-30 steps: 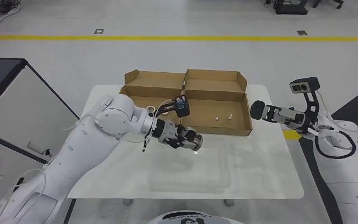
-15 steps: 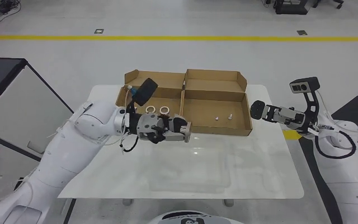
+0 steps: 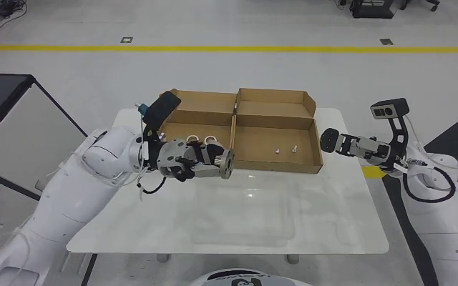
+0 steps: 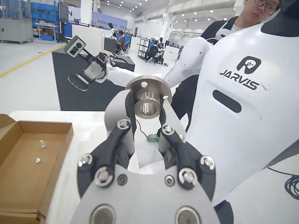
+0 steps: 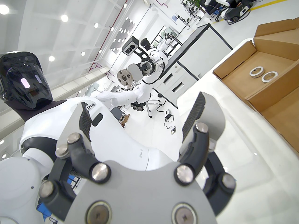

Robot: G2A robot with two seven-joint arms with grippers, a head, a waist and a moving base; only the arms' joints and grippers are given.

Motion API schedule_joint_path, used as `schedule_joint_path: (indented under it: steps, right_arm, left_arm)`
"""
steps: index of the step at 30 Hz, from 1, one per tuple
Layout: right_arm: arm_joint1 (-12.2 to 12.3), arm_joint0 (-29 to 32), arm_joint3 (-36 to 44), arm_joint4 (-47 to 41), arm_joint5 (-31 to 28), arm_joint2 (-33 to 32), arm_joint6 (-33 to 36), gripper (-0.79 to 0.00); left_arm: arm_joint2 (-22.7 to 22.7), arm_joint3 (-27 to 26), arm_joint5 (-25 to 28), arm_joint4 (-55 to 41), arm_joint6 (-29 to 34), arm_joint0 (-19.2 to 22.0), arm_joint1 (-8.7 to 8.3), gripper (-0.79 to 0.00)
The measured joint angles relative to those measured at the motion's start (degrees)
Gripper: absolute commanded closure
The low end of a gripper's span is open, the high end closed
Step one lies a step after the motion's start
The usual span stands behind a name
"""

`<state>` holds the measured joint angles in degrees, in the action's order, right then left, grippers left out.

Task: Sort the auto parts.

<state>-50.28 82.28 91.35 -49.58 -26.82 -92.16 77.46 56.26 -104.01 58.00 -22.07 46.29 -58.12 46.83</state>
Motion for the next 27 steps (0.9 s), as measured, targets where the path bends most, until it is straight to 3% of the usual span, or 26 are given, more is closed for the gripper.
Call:
schedule_joint_path:
  steps: [7, 14, 27]
  right_arm:
    - [0.0, 0.0, 0.0, 0.0, 0.0, 0.0, 0.0, -0.785]
    - [0.0, 0.0, 0.0, 0.0, 0.0, 0.0, 0.0, -0.785]
    - [0.0, 0.0, 0.0, 0.0, 0.0, 0.0, 0.0, -0.785]
  left_arm:
    - [0.11, -0.35, -0.12, 0.13, -0.33, -0.07, 0.04, 0.0]
    - [1.34, -5.55, 0.0, -6.1, -3.49, -1.69, 0.95, 0.0]
    - [7.21, -9.48, 0.0, -23.88, 0.0, -7.04, 5.47, 0.0]
